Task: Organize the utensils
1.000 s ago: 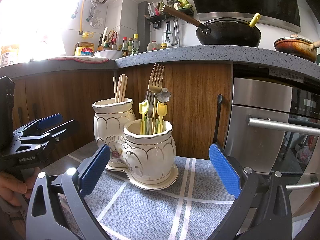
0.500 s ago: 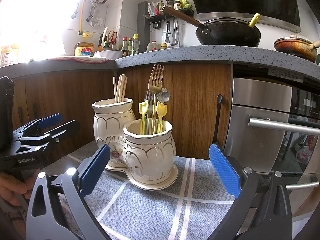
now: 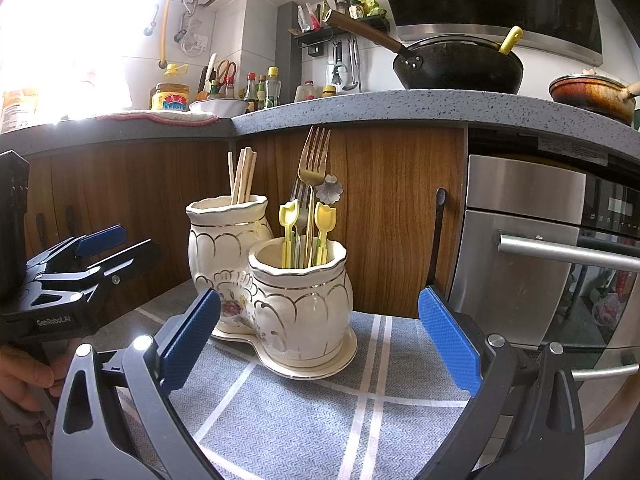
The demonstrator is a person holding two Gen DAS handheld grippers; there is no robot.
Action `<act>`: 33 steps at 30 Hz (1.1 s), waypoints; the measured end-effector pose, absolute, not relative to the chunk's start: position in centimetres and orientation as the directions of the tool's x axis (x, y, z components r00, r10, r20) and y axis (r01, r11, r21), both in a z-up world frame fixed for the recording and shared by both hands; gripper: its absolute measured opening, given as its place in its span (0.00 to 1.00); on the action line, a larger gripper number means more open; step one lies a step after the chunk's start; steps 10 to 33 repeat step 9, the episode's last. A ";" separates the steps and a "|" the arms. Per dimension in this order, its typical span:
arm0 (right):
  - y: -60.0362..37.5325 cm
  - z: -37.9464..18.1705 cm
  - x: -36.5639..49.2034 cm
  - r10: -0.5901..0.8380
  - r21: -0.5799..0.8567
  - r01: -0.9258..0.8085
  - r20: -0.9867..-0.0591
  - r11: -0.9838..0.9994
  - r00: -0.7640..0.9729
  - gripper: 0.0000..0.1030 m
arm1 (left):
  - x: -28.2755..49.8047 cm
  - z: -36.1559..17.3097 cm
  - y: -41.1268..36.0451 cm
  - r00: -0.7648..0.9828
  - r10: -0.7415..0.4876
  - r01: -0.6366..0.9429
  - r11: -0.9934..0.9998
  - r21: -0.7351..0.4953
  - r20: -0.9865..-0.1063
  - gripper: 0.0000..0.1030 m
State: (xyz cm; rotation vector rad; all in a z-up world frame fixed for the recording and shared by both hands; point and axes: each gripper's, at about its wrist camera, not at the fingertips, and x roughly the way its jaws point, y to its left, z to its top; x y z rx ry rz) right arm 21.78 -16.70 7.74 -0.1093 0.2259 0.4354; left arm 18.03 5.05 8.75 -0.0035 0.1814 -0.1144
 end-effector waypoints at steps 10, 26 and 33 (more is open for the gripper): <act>-16.7 7.7 21.8 0.405 -0.057 -0.429 -0.241 0.901 0.882 0.95 | 18.0 8.7 5.1 0.977 -0.116 0.115 0.993 -0.016 -0.180 0.95; -16.7 7.7 21.8 0.405 -0.057 -0.429 -0.241 0.901 0.882 0.95 | 18.0 8.7 5.1 0.977 -0.116 0.115 0.993 -0.016 -0.180 0.95; -16.7 7.7 21.8 0.405 -0.057 -0.429 -0.241 0.901 0.882 0.95 | 18.0 8.7 5.1 0.977 -0.116 0.115 0.993 -0.016 -0.180 0.95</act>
